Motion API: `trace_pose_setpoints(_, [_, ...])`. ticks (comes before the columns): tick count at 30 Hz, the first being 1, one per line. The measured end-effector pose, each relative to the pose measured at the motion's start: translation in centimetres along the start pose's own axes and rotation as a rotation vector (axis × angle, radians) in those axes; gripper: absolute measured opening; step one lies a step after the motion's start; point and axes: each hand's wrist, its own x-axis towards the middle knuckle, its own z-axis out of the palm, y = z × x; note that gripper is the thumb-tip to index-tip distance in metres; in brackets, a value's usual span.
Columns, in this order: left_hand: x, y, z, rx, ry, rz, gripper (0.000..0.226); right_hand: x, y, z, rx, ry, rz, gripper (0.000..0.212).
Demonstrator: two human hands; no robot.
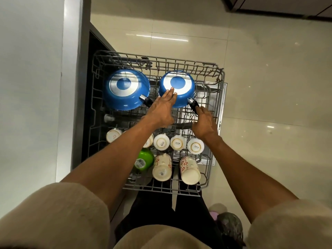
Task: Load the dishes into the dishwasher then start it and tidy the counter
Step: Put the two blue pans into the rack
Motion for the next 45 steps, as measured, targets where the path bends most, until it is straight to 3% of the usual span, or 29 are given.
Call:
trace_pose_setpoints(8, [-1.9,2.3,2.4,0.0,0.104,-0.104,0.1,-2.7,1.1,-0.4,-0.143,-0.032,-0.026,0.093])
trace_pose_setpoints(15, [-4.8,5.5,6.1,-0.002,0.071,-0.111,0.097,-5.5,3.0,-0.7,-0.245,-0.05,-0.114,0.079])
trace_pose_setpoints(30, [-10.6,17.8,15.7,-0.208,0.07,-0.244,0.089,-13.1,11.2,-3.7,0.096,-0.137,-0.187,0.058])
trace_pose_setpoints(40, [-11.8,23.0,19.8,-0.409,0.088,-0.38,0.085,-12.9,15.9,-4.9,0.103,-0.252,-0.095,0.03])
trace_pose_setpoints(45, [-11.3,23.2,19.3,-0.435,0.084,-0.409,0.086,-11.6,14.6,-5.4,0.054,-0.27,-0.121,0.033])
